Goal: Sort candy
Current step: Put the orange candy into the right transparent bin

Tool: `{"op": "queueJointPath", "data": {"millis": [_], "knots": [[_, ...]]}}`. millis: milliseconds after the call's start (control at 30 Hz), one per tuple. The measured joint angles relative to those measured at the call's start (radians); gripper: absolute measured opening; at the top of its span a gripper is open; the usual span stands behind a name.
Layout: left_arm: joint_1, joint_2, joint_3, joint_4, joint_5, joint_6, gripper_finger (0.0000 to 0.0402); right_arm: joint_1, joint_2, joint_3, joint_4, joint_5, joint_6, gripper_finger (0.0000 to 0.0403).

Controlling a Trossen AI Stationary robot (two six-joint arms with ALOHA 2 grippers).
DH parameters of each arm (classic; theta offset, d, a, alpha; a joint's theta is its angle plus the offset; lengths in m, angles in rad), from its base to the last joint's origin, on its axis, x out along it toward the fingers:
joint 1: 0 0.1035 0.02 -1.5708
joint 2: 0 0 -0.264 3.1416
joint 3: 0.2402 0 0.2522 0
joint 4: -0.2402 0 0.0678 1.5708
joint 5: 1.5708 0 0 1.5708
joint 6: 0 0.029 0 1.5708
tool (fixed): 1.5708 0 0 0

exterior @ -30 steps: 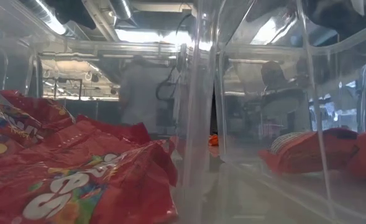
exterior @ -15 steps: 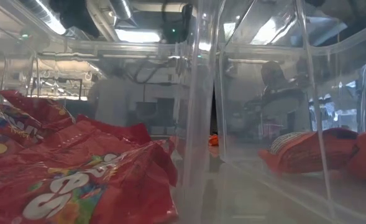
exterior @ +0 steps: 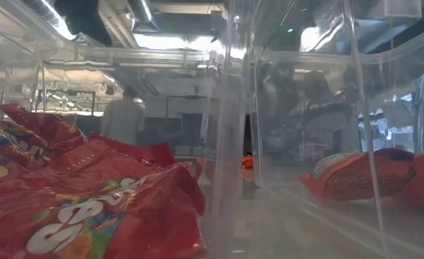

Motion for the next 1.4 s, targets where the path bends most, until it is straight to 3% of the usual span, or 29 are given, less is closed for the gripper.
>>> {"op": "queueJointPath", "data": {"millis": [167,367,633,1000,1233,1400], "knots": [[0.000,0.000,0.000,0.024,0.000,0.024,0.0004,-0.008,-0.177,-0.194,0.233,0.032,0.140,0.0275],[0.000,0.000,0.000,0.034,0.000,0.036,0.0004,-0.052,-0.213,-0.307,0.393,0.014,0.272,0.0275],[-0.001,0.000,0.000,0.034,0.000,0.053,0.0004,-0.147,-0.152,-0.320,0.475,-0.081,0.380,0.0275],[-0.002,0.000,0.000,0.033,0.000,0.064,0.0004,-0.108,-0.014,-0.320,0.583,0.104,0.386,0.0275],[-0.002,0.000,0.000,0.032,0.000,0.066,0.0004,-0.128,0.062,-0.320,0.594,0.055,0.403,0.0275],[-0.002,0.000,0.000,0.032,0.000,0.066,0.0004,-0.124,0.089,-0.320,0.604,0.099,0.394,0.0275]]}}
